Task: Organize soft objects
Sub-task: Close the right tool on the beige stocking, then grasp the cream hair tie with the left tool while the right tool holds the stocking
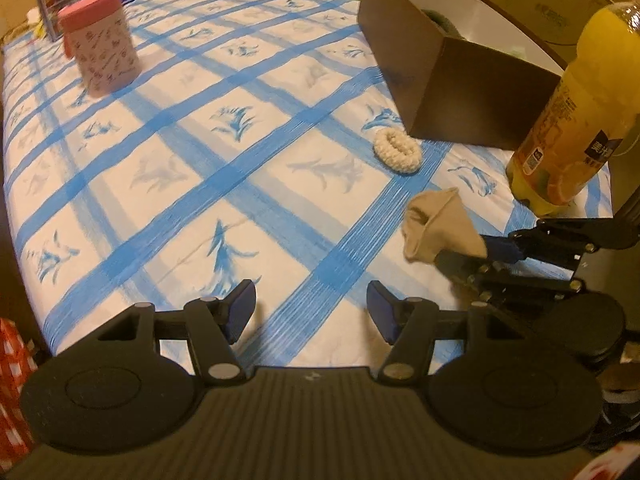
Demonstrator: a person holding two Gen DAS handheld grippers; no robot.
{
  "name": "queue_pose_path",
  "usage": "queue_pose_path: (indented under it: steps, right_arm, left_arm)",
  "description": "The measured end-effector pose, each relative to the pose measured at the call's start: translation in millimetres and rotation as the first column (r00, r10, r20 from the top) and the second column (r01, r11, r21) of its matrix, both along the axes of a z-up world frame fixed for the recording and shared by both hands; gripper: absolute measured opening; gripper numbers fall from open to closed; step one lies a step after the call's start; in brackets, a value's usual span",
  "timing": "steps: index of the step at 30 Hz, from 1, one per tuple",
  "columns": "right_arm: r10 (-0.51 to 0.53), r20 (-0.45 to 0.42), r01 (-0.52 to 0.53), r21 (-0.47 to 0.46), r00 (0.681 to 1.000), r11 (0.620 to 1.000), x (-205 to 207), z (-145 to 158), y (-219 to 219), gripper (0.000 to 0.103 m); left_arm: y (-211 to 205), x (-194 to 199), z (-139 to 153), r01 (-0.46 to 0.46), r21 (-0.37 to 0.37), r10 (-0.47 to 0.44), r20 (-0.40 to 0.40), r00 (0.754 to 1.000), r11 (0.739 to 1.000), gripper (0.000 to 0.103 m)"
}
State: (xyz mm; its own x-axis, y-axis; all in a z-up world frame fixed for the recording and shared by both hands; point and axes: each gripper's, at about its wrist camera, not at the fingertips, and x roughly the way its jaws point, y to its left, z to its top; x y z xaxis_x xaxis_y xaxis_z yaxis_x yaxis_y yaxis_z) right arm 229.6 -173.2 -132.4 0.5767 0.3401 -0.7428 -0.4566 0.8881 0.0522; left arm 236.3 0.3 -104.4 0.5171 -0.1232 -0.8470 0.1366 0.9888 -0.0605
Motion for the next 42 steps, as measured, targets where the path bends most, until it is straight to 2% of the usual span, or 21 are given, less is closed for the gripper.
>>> queue_pose_path:
  steps: [4, 8, 13, 21, 30, 34, 37, 42]
  right_arm:
    - [-0.128, 0.013, 0.128, 0.026, 0.992, 0.991, 7, 5, -15, 0.015]
    - [-0.262, 0.001, 0.262, 0.062, 0.965, 0.963, 20, 7, -32, 0.015]
    - [-0.340, -0.028, 0.341, 0.107, 0.940, 0.934, 33, 6, -43, 0.015]
    - [-0.391, -0.037, 0.393, 0.132, 0.920, 0.910, 42, 7, -47, 0.015]
    - [-0.419, -0.057, 0.423, 0.146, 0.906, 0.895, 48, 5, -53, 0.015]
    - [-0.424, -0.057, 0.428, 0.138, 0.904, 0.893, 48, 5, -50, 0.015]
    - [-0.419, -0.052, 0.422, 0.135, 0.907, 0.897, 47, 6, -47, 0.015]
    - [-0.370, -0.068, 0.376, 0.141, 0.927, 0.916, 41, 9, -38, 0.015]
  left_arm:
    - [-10, 14, -4, 0.032, -0.010, -0.032, 0.006, 0.999, 0.999, 0.058]
    - [-22, 32, -8, 0.070, -0.029, -0.069, 0.026, 0.997, 0.997, 0.056]
    - [-39, 59, -15, 0.133, -0.036, -0.130, 0.061, 0.990, 0.990, 0.056]
    - [-56, 98, -27, 0.235, -0.033, -0.230, 0.122, 0.966, 0.971, 0.054]
    - [-76, 119, -42, 0.299, 0.020, -0.299, 0.135, 0.944, 0.954, 0.052]
    - [-74, 117, -42, 0.316, 0.013, -0.315, 0.148, 0.938, 0.949, 0.038]
    - [-69, 113, -41, 0.322, 0.014, -0.320, 0.146, 0.936, 0.947, 0.022]
    - [-48, 95, -35, 0.276, -0.009, -0.273, 0.111, 0.956, 0.961, 0.021]
